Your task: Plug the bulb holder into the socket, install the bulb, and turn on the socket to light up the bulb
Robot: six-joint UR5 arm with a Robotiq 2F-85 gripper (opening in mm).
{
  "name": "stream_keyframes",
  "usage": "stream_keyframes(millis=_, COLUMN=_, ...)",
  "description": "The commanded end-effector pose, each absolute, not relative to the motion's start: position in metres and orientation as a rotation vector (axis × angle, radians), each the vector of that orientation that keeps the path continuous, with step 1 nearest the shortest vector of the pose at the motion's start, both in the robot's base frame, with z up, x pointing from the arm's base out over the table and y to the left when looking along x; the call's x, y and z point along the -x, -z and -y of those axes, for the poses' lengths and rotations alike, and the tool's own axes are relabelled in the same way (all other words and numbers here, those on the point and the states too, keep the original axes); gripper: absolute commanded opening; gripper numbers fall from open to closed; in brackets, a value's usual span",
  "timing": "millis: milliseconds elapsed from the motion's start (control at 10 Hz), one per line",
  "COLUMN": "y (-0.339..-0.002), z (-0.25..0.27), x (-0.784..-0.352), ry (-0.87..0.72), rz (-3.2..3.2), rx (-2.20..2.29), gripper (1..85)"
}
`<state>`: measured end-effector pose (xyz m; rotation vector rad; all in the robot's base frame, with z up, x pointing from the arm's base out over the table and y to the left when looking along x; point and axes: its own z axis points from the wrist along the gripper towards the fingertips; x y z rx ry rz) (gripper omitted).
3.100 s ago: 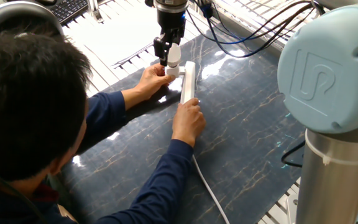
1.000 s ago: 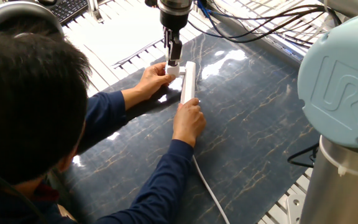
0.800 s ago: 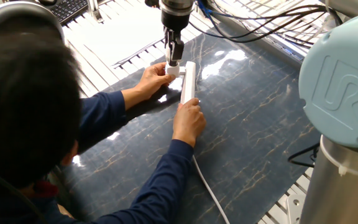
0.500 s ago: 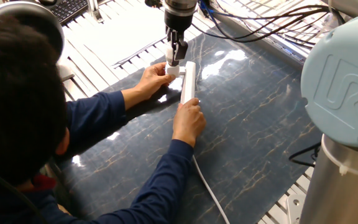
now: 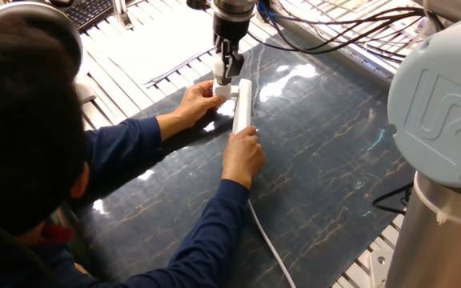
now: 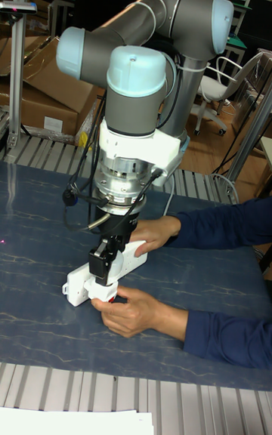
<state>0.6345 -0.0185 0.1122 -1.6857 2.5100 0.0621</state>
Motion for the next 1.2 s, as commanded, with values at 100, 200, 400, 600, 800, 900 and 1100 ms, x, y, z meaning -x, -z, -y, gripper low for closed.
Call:
stream_keyframes(millis=100, y=-0.1142, z=0.0165, x=-0.6407, ry=-0.05, rz=-2.447, rx=1.748, gripper=54.3)
stream_keyframes(millis=200, y=-0.1153, z=0.0178, x=-0.6437, ry=-0.029, rz=-2.428, rx=1.777, gripper=54.3)
stream_keyframes(millis=400, y=-0.1169, z=0.0169, x=-0.645, ry=-0.02, rz=-2.385, rx=1.834, gripper=54.3)
stream_keyframes(millis=600, y=-0.1195, z=0.0173, x=-0.6418, ry=-0.02, rz=-2.382, rx=1.847, gripper=54.7)
stream_keyframes(millis=800, y=-0.12, z=0.0157, x=-0.6414, ry=-0.024, rz=-2.374, rx=1.846, gripper=54.7)
stream_keyframes(millis=900, y=-0.1194, z=0.0151, x=-0.6412, ry=-0.027, rz=-2.378, rx=1.84, gripper=54.3)
stream_keyframes(millis=1100, y=-0.1168, z=0.0139, x=-0.6396, ry=-0.035, rz=-2.402, rx=1.803, gripper=42.7)
